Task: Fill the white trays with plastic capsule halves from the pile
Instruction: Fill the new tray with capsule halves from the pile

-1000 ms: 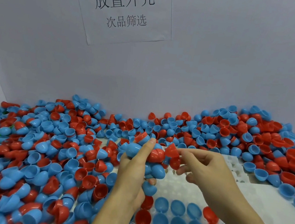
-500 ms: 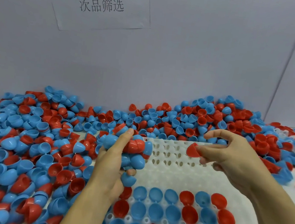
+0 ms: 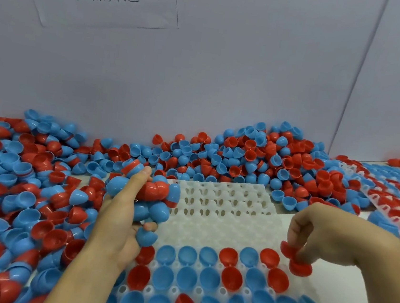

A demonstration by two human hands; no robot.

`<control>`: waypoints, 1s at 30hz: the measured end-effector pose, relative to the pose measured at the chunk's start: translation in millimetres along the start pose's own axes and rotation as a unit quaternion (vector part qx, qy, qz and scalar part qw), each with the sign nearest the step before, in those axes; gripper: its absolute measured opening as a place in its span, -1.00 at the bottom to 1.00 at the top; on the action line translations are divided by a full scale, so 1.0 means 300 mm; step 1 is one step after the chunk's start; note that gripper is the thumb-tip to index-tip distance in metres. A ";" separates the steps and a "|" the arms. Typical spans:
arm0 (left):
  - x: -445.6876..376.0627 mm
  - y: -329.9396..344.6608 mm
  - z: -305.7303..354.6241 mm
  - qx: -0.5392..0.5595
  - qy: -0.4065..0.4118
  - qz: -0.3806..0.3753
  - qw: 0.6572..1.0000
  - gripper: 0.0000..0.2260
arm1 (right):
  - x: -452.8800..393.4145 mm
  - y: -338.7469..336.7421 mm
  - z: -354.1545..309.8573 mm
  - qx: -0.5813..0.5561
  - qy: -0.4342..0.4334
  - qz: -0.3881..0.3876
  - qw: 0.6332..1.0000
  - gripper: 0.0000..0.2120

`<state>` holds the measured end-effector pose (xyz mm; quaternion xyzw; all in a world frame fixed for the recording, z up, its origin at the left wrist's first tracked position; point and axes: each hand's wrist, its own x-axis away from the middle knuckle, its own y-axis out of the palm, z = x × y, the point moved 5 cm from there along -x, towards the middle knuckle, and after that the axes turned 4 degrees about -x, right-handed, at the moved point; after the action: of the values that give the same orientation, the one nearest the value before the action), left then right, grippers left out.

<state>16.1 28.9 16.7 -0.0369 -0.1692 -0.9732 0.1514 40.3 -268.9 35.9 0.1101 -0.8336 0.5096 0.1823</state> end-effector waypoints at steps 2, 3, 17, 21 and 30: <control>0.001 0.000 0.001 -0.001 -0.001 -0.003 1.000 -0.79 | 0.003 0.018 -0.005 0.026 0.020 -0.026 0.999 -0.81; 0.002 0.000 0.001 -0.001 -0.001 -0.003 1.000 -0.79 | 0.003 0.027 -0.009 0.041 0.027 -0.036 0.998 -0.81; 0.002 -0.003 -0.002 0.009 -0.003 0.008 1.000 -0.77 | -0.004 0.026 -0.016 0.046 0.016 -0.052 0.997 -0.79; 0.000 -0.001 -0.003 0.014 -0.001 0.004 1.000 -0.76 | -0.015 0.037 -0.022 0.055 0.008 -0.054 0.997 -0.80; 0.002 -0.004 0.000 0.020 -0.003 -0.007 1.000 -0.79 | -0.034 0.033 -0.061 0.024 -0.068 -0.004 0.997 -0.84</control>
<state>15.2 30.0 16.2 -0.0356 -0.1893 -0.9706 0.1444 49.4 -248.1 31.3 0.1524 -0.8311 0.5201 0.1246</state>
